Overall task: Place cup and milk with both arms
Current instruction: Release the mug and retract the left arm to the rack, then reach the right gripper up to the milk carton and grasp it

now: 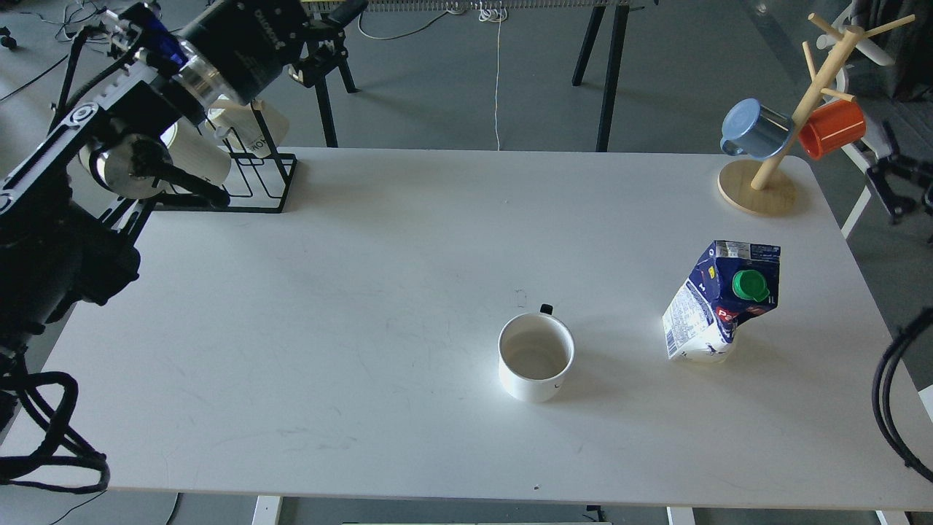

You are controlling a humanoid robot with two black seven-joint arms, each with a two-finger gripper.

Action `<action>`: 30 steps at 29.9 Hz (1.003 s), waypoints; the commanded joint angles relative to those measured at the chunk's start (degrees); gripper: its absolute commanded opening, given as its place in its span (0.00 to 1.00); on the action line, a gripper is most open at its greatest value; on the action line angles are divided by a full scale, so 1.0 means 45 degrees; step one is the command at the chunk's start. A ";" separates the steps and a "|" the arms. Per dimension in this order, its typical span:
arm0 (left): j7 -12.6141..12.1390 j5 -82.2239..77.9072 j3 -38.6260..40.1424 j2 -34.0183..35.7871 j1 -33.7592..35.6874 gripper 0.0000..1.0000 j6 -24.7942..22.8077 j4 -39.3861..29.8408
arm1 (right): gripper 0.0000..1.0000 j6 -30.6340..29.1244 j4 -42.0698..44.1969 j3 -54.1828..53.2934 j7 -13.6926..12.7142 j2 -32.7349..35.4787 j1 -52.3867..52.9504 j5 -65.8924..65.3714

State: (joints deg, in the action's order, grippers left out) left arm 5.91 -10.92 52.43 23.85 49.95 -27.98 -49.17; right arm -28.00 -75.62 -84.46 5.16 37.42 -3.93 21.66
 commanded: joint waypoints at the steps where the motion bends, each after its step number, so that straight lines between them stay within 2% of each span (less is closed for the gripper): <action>1: -0.0044 0.2714 0.0244 -0.0125 -0.0006 0.99 -0.0005 0.1588 | 0.99 0.0000 -0.0947 -0.0701 0.0416 -0.0599 -0.2402 0.0010; 6: -0.0005 0.4282 0.0263 -0.0086 -0.0298 0.99 -0.0005 0.2878 | 0.99 0.0000 -0.1846 -0.0664 0.0456 -0.2024 -0.4766 -0.0087; 11: -0.0005 0.4302 0.0263 -0.0027 -0.0845 0.99 -0.0005 0.3036 | 0.99 0.0000 -0.2589 0.0252 0.0456 -0.3334 -0.6059 -0.1159; 22: -0.0044 0.4283 0.0224 -0.0008 -0.0826 0.99 -0.0005 0.3017 | 0.95 0.0000 -0.1537 0.2421 0.0456 -0.4701 -0.4830 -0.1572; 30: -0.0102 0.4244 0.0146 0.0031 -0.0768 0.99 -0.0005 0.3017 | 0.93 0.0000 -0.1281 0.2657 0.0456 -0.5445 -0.4069 -0.1591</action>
State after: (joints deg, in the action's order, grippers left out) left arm 5.48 8.29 53.21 23.90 46.43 -28.01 -35.60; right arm -28.00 -81.62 -72.67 7.21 13.76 -23.39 14.55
